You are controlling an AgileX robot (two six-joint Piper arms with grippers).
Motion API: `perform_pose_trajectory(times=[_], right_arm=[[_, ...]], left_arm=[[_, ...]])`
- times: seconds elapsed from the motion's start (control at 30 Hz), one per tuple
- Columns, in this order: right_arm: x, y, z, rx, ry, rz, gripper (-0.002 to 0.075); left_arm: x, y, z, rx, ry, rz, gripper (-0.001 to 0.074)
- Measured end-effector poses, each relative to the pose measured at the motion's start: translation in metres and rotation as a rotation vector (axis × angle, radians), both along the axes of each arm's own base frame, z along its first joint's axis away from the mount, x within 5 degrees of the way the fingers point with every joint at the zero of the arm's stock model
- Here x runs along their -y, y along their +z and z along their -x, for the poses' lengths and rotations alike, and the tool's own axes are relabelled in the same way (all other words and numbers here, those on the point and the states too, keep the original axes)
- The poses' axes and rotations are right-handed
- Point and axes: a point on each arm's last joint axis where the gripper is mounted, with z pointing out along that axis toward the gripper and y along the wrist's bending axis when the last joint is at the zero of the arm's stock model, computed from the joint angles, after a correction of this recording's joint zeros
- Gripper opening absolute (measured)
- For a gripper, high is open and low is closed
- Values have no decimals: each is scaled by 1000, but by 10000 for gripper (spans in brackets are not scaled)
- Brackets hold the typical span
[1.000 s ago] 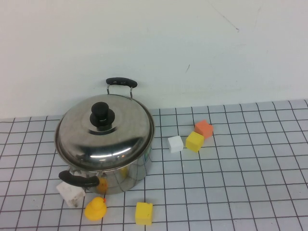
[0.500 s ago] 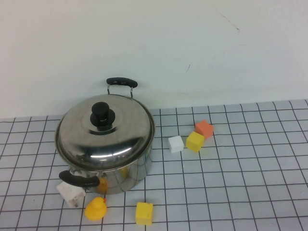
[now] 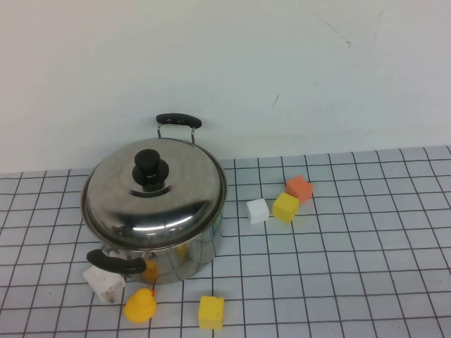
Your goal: Cover the pot
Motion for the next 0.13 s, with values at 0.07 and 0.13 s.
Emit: perform_pose_trajectory(times=[0.07,0.13], right_arm=[[0,0,0,-1,22,52,-2],[0,0,0,-3,38,94,-2]], left_arm=[[0,0,0,0,0,0,-3],[0,0,0,0,0,0,-3]])
